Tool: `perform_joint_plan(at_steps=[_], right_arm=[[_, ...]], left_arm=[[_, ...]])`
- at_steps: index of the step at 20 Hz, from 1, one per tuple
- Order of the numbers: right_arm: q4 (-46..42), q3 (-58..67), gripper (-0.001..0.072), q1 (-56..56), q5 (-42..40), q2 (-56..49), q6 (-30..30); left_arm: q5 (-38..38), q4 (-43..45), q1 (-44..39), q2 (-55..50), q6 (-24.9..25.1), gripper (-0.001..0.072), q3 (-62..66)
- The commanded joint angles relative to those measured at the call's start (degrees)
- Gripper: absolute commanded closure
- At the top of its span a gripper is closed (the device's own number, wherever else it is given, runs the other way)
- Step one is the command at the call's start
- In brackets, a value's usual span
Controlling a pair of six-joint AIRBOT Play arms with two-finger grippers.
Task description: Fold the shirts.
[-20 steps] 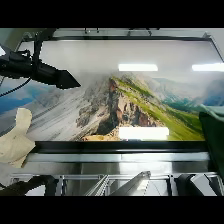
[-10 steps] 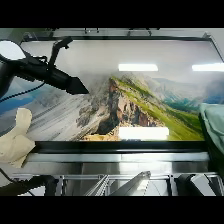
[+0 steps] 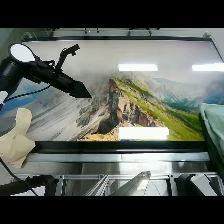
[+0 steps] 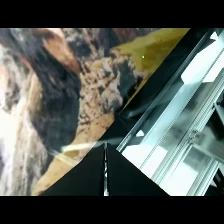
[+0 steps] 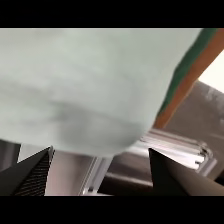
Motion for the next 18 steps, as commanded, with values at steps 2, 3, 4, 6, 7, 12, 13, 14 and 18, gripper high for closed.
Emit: perform_joint_plan(at_steps=[2, 3, 4, 6, 7, 12, 13, 14, 18], right_arm=[[2.2, 7.3, 0.0058, 0.0, 15.3, -0.1, 5.0], [4.4, 8.6, 0.0059, 0.0, 16.6, -0.1, 5.9], [9.9, 9.2, 0.0143, 0.1, 16.5, -0.1, 7.0], [25.7, 9.2, 0.0696, 0.3, 14.4, -0.3, 7.1], [33.0, 9.2, 0.0698, 1.6, 12.6, -0.3, 6.6], [56.3, 9.2, 0.0699, 18.1, -3.8, 3.1, -3.2], [55.3, 9.2, 0.0699, 23.5, -6.4, 4.2, -4.9], [53.4, 8.9, 0.0699, 30.3, -8.5, 5.3, -6.0], [45.4, 4.0, 0.07, 57.6, -17.4, 9.1, -6.7]], left_arm=[[1.4, -8.3, 5.1, 3.8, 2.9, 0.0702, 0.1], [1.5, -9.6, 6.7, 4.9, 3.5, 0.0701, 0.1], [1.5, -9.7, 8.4, 6.1, 3.5, 0.0702, 0.1], [1.3, -9.6, 11.7, 8.4, 3.2, 0.0702, 0.1], [0.7, -9.6, 13.6, 9.8, 2.8, 0.0702, 0.1], [-2.0, -9.6, 23.1, 18.1, -2.1, 0.0701, 0.0], [-3.4, -9.6, 24.2, 19.4, -3.3, 0.0701, -0.4], [-3.9, -9.6, 25.0, 21.4, -4.4, 0.0687, -2.4], [-3.7, -9.4, 25.1, 31.2, -4.4, 0.0684, -21.1]])
